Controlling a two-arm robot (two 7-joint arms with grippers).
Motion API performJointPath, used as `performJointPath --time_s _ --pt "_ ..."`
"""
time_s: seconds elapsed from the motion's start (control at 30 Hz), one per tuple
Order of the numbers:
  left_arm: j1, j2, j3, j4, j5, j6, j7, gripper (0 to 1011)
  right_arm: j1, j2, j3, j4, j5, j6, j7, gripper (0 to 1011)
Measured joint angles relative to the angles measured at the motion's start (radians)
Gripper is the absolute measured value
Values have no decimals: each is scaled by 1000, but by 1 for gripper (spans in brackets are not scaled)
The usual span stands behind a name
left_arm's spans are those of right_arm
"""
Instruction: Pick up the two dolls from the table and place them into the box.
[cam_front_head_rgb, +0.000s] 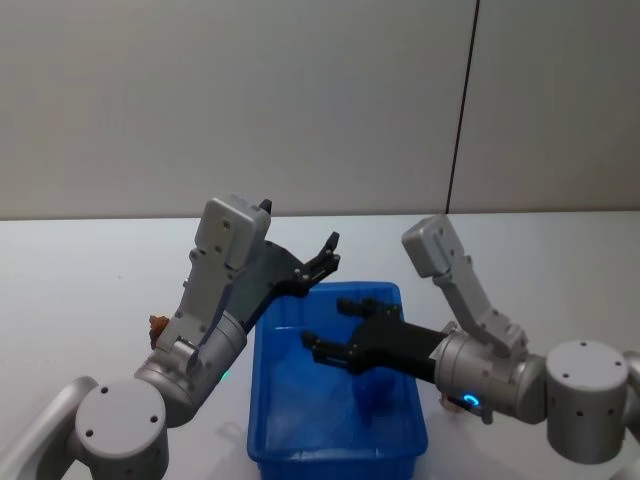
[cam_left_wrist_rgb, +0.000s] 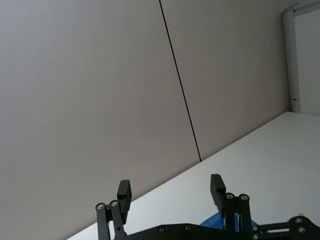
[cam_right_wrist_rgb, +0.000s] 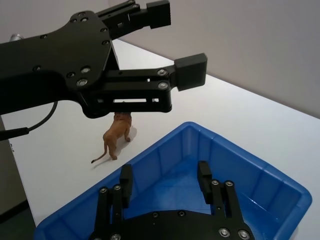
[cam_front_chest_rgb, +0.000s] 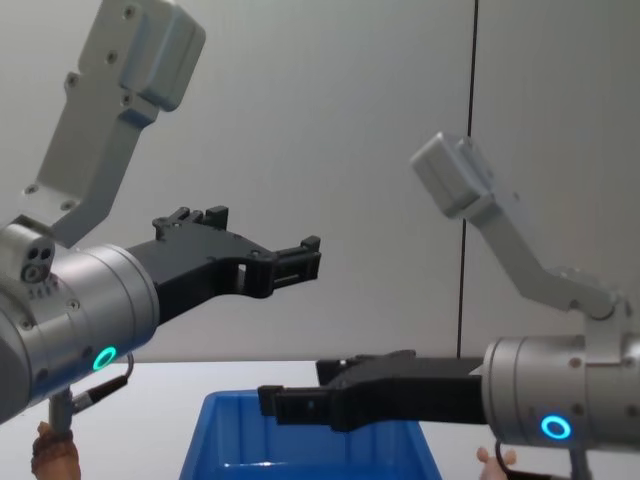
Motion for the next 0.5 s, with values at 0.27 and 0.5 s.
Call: performJointPath --time_s 0.27,0.5 --pt "0 0 0 0 0 0 0 1001 -19 28 22 -40 35 -18 -9 949" --pt "0 0 0 0 0 0 0 1001 -59 75 56 -110 82 -23 -53 1001"
